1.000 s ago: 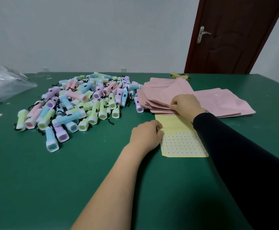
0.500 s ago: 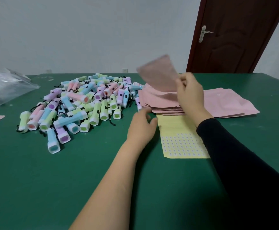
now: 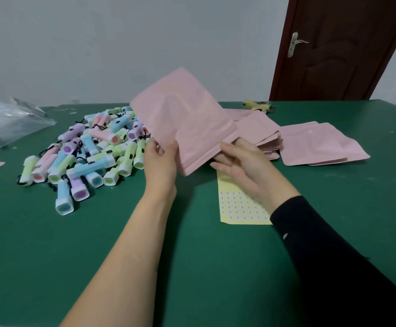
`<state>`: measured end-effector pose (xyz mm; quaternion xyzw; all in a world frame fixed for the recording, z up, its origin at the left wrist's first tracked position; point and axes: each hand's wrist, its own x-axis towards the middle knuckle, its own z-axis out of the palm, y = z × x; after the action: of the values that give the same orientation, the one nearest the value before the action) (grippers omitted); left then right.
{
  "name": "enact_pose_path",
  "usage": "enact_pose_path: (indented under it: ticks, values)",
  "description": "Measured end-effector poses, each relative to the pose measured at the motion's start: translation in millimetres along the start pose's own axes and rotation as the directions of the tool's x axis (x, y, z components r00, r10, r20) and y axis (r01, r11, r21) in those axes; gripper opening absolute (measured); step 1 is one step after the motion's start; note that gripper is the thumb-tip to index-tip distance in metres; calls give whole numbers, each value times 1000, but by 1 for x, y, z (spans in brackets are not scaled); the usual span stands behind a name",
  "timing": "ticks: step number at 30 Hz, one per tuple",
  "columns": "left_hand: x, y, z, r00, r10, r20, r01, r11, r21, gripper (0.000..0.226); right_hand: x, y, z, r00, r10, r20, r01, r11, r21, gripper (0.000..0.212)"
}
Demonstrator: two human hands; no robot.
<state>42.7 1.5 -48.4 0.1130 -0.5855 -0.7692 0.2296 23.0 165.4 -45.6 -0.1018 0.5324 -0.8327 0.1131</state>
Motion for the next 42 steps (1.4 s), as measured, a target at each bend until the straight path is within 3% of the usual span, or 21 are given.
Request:
enact_pose_path:
  ticks: [3, 5, 7, 8, 11, 14, 19, 24, 31, 42]
  values:
    - [-10, -4, 6, 993, 98, -71, -79, 968, 236, 54, 2, 10, 15, 998, -10, -61, 11, 1000, 14, 9]
    - [-14, -9, 7, 944, 321, -71, -235, 810, 538, 67, 2, 13, 20, 996, -50, -74, 51, 999, 15, 13]
    - [-16, -11, 7, 852, 514, 103, -443, 601, 665, 45, 1, 12, 22, 995, -82, -62, 85, 995, 49, 15]
    - [-17, -10, 8, 830, 522, 198, -510, 564, 650, 30, 2, 10, 22, 995, -92, -49, 95, 993, 77, 17]
    - [-21, -10, 10, 811, 461, 360, -583, 593, 556, 20, 2, 9, 19, 994, -106, 9, 104, 984, 147, 43]
    - [-23, -9, 10, 849, 403, 343, -528, 685, 502, 23, 1, 10, 18, 992, -92, 82, 78, 983, 163, 23]
    - [-19, -2, 7, 895, 330, 301, -434, 800, 414, 16, 0, 10, 20, 994, -66, 87, 55, 991, 120, 39]
    - [-22, 1, 8, 892, 316, 324, -433, 802, 412, 25, 0, 11, 23, 991, -97, 92, 83, 986, 145, 40]
    - [-25, 9, 8, 902, 237, 360, -376, 842, 386, 18, -1, 10, 20, 988, -135, 79, 126, 985, 115, 35]
    - [-25, 10, 9, 890, 283, 357, -417, 821, 389, 20, -1, 5, 25, 986, -150, 71, 144, 986, 90, 29]
